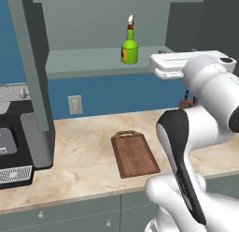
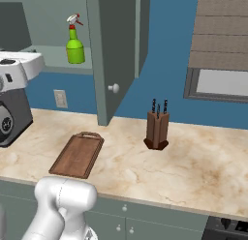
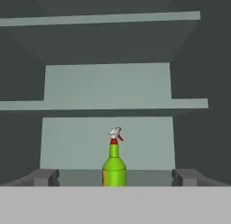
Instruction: Grab the spray bottle from the cabinet, then place it next to the cutting board for sanitizing. Then grab the dish brush from the countertop next to the sink and place it next to the cutting board.
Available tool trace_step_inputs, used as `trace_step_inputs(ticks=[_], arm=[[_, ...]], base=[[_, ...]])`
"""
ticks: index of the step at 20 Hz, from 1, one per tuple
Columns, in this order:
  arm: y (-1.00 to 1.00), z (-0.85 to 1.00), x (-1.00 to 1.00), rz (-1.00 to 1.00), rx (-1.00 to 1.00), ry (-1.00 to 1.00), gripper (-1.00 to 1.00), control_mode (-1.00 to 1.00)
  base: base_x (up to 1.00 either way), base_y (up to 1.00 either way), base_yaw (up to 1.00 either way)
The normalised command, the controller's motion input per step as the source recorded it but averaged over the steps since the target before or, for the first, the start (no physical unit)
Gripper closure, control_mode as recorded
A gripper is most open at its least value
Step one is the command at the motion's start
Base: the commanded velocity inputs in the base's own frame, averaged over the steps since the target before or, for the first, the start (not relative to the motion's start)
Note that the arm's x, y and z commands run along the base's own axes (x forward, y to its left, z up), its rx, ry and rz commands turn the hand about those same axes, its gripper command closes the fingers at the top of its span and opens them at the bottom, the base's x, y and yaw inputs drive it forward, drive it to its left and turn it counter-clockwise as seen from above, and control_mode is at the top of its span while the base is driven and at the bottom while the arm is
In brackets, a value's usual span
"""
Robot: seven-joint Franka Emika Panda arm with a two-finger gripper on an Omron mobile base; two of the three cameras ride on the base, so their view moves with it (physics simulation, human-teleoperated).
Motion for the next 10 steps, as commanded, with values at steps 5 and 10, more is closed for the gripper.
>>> trace_step_inputs(ticks=[5, 10], arm=[[0.00, 0.16, 0.27, 0.00, 0.00, 0.04, -1.00, -1.00], [0.00, 0.00, 0.48, 0.00, 0.00, 0.15, -1.00, -1.00]], base=[[0.00, 0.00, 0.00], [0.00, 0.00, 0.00]])
